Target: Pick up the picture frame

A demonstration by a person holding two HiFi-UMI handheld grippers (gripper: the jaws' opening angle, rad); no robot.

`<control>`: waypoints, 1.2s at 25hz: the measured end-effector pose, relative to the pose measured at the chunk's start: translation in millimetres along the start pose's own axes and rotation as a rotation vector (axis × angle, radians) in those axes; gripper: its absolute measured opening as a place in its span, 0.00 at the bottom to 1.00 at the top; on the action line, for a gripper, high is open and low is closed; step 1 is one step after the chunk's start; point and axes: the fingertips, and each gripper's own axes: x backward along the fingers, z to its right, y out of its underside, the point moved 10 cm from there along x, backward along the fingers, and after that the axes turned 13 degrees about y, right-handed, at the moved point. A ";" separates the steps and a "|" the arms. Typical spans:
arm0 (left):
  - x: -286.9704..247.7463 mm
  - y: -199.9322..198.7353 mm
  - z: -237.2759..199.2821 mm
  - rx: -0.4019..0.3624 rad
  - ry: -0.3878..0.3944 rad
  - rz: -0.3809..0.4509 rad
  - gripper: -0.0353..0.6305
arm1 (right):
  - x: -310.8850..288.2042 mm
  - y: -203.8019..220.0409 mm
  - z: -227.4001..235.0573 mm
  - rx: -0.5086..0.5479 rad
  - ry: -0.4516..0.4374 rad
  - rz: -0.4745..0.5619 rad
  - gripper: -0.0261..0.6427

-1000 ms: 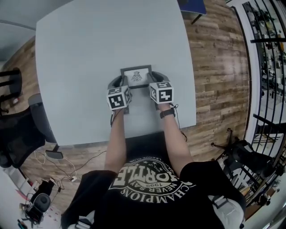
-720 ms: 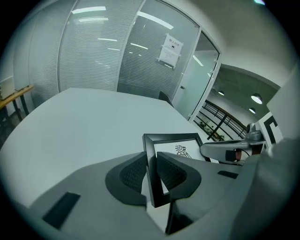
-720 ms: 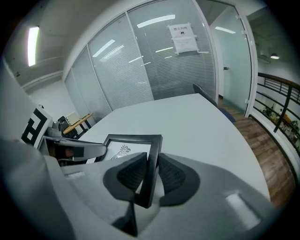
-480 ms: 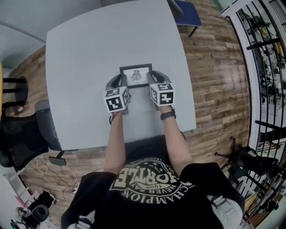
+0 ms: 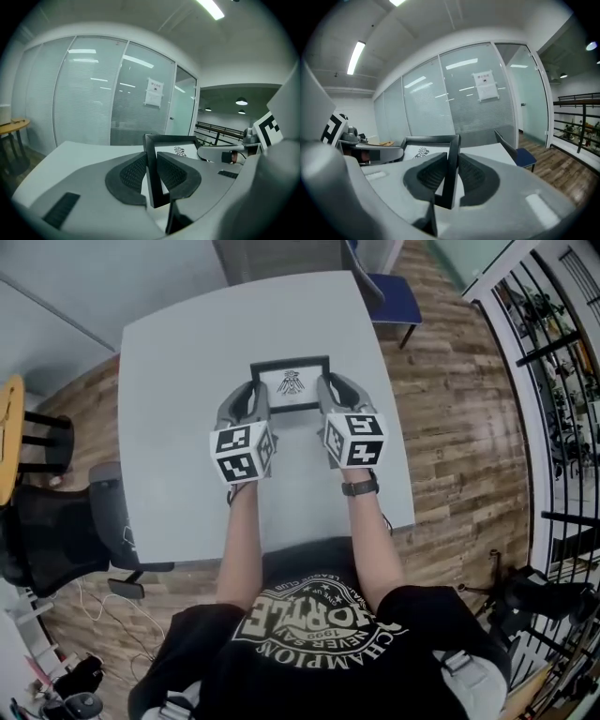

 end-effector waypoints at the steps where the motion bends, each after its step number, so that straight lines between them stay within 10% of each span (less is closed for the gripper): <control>1: 5.0 -11.6 3.1 -0.016 -0.002 0.028 0.16 | 5.7 -12.4 -2.6 0.001 0.002 0.033 0.15; 13: 74.8 -103.8 37.8 -0.168 -0.007 0.285 0.16 | 78.6 -106.0 -32.2 0.033 -0.013 0.324 0.15; 30: 94.2 -108.9 55.3 -0.134 0.032 0.333 0.16 | 117.1 -125.2 -35.8 0.164 0.019 0.401 0.14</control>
